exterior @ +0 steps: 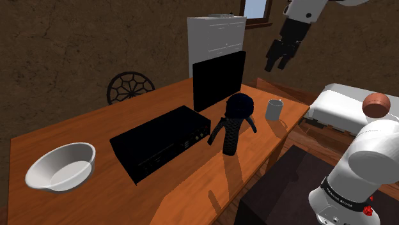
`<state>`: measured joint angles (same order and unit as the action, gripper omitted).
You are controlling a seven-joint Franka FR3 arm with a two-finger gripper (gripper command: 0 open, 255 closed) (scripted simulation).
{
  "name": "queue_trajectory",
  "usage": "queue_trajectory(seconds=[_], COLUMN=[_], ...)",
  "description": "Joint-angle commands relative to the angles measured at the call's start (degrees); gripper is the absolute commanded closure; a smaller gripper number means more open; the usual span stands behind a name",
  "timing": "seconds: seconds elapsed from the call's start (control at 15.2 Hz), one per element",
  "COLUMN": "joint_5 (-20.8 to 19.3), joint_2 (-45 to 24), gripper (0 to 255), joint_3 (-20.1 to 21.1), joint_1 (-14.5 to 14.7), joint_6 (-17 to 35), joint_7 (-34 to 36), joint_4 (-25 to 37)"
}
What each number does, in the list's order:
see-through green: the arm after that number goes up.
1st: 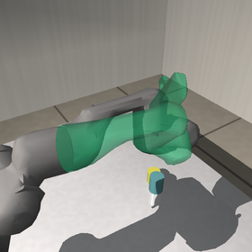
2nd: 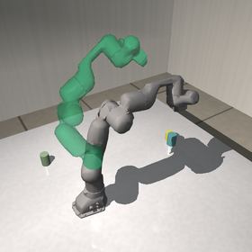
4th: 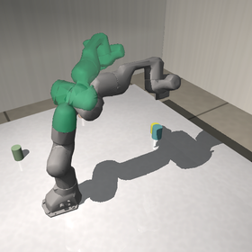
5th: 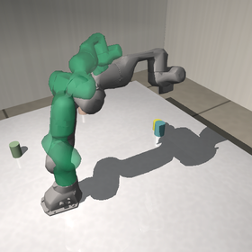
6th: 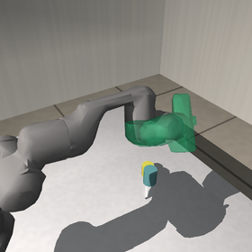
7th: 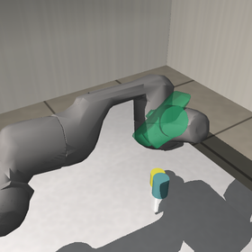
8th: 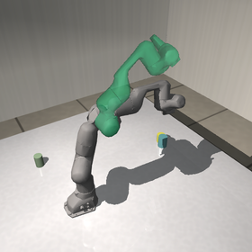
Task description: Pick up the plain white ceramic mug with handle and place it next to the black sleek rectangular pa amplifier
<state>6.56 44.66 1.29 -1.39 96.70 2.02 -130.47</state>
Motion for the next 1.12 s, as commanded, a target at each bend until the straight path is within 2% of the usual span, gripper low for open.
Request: queue_trajectory(seconds=[0.0, 0.53, 1.06], joint_5=[0.0, -4.1, -8.2], joint_2=[0.0, -3.3, -10.7], gripper=[0, 0, 0], joint_3=[0.0, -3.0, -6.4], joint_1=[0.0, -4.0, -8.5], joint_6=[0.0, 12.5, 26.0], joint_7=[0.0, -1.9, -3.2], joint_4=[0.0, -9.5, -15.4])
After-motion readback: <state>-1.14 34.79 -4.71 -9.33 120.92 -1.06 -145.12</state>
